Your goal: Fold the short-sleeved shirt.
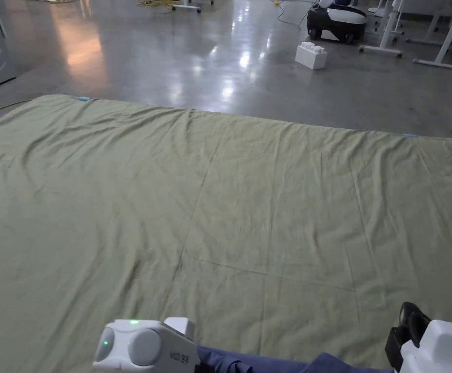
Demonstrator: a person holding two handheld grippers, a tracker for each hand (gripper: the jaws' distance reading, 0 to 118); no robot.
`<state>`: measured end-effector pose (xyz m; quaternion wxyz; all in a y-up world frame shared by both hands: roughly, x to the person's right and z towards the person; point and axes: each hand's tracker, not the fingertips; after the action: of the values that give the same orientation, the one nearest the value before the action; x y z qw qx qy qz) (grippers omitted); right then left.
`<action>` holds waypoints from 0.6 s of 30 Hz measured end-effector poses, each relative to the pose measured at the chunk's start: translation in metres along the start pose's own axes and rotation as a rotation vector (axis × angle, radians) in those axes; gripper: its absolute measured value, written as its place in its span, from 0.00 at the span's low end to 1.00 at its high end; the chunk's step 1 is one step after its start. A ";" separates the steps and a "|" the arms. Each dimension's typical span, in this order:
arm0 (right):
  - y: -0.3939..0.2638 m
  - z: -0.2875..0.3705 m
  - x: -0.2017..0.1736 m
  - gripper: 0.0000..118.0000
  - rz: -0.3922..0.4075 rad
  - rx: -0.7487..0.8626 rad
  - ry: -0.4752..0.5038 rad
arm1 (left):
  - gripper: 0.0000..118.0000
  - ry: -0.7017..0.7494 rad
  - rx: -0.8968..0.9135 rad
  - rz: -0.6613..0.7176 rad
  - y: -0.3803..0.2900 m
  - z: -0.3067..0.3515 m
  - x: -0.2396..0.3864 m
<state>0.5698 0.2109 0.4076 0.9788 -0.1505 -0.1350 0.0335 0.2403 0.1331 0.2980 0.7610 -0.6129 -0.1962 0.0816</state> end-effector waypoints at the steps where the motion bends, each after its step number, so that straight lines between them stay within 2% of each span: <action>1: -0.001 0.000 0.001 0.00 -0.002 -0.002 0.000 | 0.14 -0.001 -0.023 -0.007 -0.003 -0.007 0.002; 7: -0.005 0.000 0.004 0.00 -0.007 -0.014 -0.006 | 0.12 -0.118 0.031 -0.016 -0.006 -0.024 0.016; 11: -0.006 0.000 0.005 0.00 -0.009 -0.019 -0.005 | 0.11 -0.199 0.083 0.083 -0.006 -0.032 0.012; 18: -0.007 -0.003 0.005 0.00 -0.005 -0.024 -0.004 | 0.11 -0.243 0.120 0.078 -0.010 -0.033 0.007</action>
<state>0.5752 0.2037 0.4087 0.9766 -0.1620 -0.1380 0.0296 0.2583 0.1031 0.3035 0.7631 -0.5591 -0.2580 0.1963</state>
